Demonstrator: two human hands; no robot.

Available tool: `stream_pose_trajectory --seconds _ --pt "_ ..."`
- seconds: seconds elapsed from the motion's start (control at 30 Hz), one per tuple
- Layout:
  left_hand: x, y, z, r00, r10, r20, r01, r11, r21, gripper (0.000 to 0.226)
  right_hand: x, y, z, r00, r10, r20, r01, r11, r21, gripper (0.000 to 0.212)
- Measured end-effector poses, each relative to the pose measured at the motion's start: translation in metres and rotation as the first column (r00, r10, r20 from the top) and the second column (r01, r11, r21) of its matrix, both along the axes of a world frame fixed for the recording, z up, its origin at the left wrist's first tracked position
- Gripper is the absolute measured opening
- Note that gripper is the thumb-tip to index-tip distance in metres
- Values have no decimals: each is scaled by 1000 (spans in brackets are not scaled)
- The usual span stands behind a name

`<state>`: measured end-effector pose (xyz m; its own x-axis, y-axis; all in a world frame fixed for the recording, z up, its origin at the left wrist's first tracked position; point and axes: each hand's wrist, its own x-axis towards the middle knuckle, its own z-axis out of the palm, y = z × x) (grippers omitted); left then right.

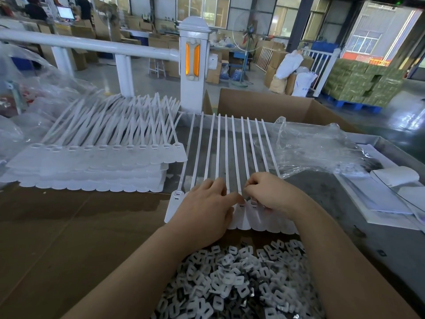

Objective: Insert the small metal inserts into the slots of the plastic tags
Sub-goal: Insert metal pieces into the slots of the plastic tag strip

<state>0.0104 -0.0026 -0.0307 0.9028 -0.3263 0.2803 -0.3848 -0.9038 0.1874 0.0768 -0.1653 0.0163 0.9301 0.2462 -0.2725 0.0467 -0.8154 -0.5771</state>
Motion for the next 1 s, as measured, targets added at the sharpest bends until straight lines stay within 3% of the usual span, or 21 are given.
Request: stream_pose_trajectory --seconds 0.37,0.8,0.9,1.0 --pt "-1 0 -5 999 39 -23 -40 999 -31 37 0 0 -4 994 90 63 -85 994 -71 10" --pt "1 27 1 989 48 -137 -63 992 -111 34 -8 2 4 969 243 36 -245 967 73 11" --pt "1 27 4 998 29 -52 -33 997 -68 33 -6 1 4 966 252 49 -255 964 76 9" --pt "0 23 11 999 -48 16 50 977 -206 23 -5 1 3 969 240 63 -245 964 101 10"
